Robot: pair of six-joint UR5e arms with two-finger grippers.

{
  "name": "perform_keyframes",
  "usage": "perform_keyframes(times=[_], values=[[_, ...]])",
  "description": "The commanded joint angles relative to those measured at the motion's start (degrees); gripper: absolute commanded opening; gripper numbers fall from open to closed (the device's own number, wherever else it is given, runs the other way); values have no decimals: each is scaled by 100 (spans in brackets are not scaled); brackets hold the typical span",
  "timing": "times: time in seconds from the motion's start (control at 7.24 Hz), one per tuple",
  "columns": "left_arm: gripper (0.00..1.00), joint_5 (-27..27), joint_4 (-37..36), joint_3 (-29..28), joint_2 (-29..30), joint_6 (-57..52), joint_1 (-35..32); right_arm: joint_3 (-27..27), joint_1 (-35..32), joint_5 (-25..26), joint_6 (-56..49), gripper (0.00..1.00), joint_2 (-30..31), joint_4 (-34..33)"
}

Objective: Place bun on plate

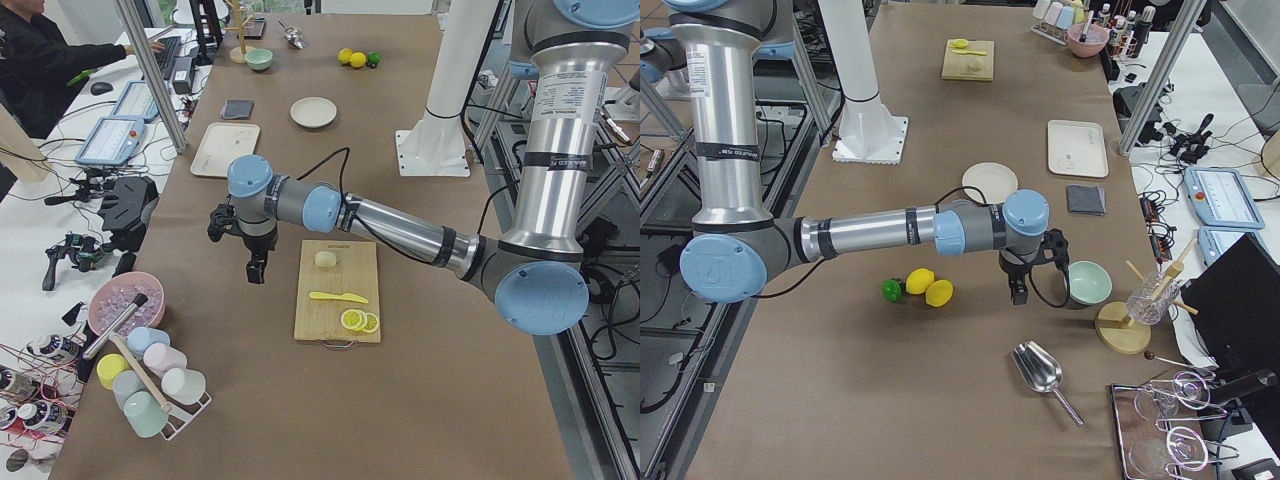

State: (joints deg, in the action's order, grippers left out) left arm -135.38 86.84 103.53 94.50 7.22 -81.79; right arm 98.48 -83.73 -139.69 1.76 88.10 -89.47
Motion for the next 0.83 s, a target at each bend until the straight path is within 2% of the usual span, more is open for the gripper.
perform_keyframes(times=[0.0, 0.28, 0.55, 0.69], values=[[98, -32, 412, -27, -124, 43, 14, 40, 653, -41, 681, 100, -345, 9], [98, -32, 421, 52, -116, 43, 102, 48, 1277, -23, 1787, 100, -513, 472], [98, -23, 421, 35, -81, 52, 224, 14, 1988, 134, 3533, 94, -722, 1254], [98, -23, 421, 27, -63, 52, 294, 22, 2462, 596, 4116, 91, -864, 1440]])
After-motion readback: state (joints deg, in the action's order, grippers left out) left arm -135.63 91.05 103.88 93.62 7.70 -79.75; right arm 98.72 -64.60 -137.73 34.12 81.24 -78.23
